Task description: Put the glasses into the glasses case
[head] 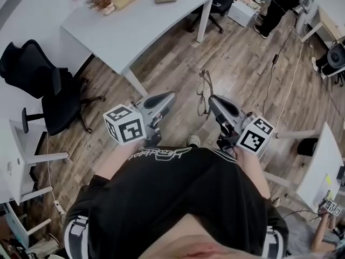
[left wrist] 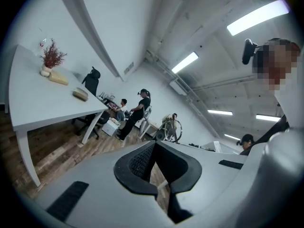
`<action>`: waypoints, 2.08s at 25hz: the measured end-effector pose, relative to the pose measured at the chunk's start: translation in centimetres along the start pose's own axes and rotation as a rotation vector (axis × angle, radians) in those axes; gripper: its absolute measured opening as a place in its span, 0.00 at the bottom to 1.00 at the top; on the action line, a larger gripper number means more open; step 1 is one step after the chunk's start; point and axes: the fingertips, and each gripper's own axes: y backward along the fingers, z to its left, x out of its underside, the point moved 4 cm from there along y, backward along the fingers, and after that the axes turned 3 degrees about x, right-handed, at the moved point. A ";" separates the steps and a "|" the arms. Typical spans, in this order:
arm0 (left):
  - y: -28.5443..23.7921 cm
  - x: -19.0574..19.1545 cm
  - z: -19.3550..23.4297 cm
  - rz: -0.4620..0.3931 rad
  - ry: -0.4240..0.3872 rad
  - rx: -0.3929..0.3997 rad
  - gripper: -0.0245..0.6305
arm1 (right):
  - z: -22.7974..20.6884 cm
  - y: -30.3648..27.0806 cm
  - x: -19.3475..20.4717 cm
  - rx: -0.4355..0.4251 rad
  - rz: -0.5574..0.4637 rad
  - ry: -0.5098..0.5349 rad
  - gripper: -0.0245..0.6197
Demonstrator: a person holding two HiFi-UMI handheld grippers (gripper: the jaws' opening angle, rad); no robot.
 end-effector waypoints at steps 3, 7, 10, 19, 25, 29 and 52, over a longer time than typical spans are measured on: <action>-4.1 -0.7 0.5 0.013 -0.021 -0.014 0.05 | -3.4 0.6 -2.2 -0.004 -0.002 0.000 0.07; -9.3 -1.5 0.7 -0.002 -0.009 -0.004 0.04 | -7.5 1.9 -4.8 -0.011 -0.001 0.005 0.07; -12.6 -2.0 0.5 -0.006 -0.021 0.004 0.05 | -10.3 2.9 -6.7 -0.011 -0.008 0.016 0.07; -15.3 -2.8 0.3 -0.025 -0.013 0.001 0.05 | -13.3 3.4 -8.1 -0.027 -0.016 0.009 0.07; -16.4 -2.6 1.6 -0.021 0.003 -0.012 0.05 | -15.0 2.5 -8.3 -0.037 -0.008 -0.003 0.07; -16.8 -2.9 3.3 -0.017 0.020 -0.012 0.05 | -16.1 1.0 -8.3 -0.032 0.013 -0.011 0.07; -23.0 -20.9 28.0 0.014 0.075 -0.003 0.05 | -30.1 -24.4 -18.8 0.036 0.021 -0.048 0.07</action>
